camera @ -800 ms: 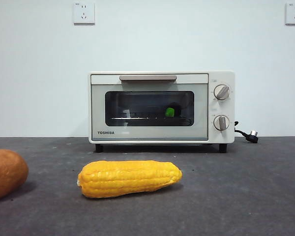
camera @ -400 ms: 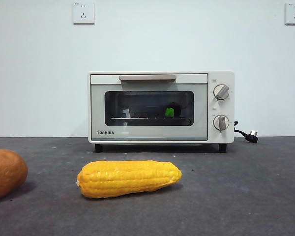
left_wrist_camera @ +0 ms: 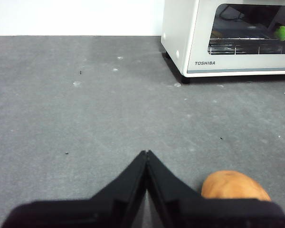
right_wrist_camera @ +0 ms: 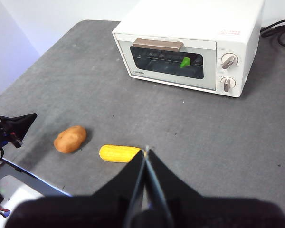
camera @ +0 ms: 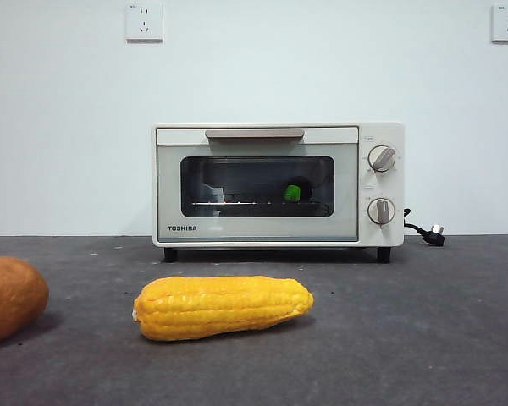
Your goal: Take the eggplant from the table,put the eggplant in the oven
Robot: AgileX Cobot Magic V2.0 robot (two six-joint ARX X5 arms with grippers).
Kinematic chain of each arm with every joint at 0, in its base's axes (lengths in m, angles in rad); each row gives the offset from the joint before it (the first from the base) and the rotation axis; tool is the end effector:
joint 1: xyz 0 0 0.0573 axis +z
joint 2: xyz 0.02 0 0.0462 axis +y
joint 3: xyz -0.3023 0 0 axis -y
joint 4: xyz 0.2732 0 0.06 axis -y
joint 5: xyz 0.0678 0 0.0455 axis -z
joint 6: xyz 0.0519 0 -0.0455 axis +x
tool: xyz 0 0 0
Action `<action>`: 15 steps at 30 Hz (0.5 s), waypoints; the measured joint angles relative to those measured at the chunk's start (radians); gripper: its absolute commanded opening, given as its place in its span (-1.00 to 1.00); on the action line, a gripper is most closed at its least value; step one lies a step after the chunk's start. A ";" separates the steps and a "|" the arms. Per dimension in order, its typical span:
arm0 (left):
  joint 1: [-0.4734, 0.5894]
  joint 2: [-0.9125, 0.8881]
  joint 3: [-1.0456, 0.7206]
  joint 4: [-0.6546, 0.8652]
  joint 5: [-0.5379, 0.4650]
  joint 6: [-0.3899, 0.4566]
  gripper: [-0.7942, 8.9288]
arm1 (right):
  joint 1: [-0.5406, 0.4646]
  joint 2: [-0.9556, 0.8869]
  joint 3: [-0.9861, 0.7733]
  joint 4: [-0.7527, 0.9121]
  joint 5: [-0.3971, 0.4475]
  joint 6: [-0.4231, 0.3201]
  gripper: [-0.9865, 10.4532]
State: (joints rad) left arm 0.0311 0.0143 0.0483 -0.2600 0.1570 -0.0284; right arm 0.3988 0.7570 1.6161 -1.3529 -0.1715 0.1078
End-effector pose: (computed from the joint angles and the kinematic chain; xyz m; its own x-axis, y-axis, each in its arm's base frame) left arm 0.1050 -0.0049 0.1504 0.9670 -0.1263 -0.2213 0.1152 0.9914 -0.0627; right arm 0.0316 0.0229 0.5008 0.7333 0.4942 -0.4670 -0.4711 0.8645 0.1752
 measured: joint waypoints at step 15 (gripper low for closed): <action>0.000 0.002 0.000 0.000 0.000 -0.003 -0.84 | 0.000 0.126 0.000 0.000 0.004 0.000 -0.83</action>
State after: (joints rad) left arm 0.0311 0.0158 0.0483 -0.2600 0.1570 -0.0311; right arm 0.3988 0.8833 1.6161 -1.3529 -0.1677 0.1078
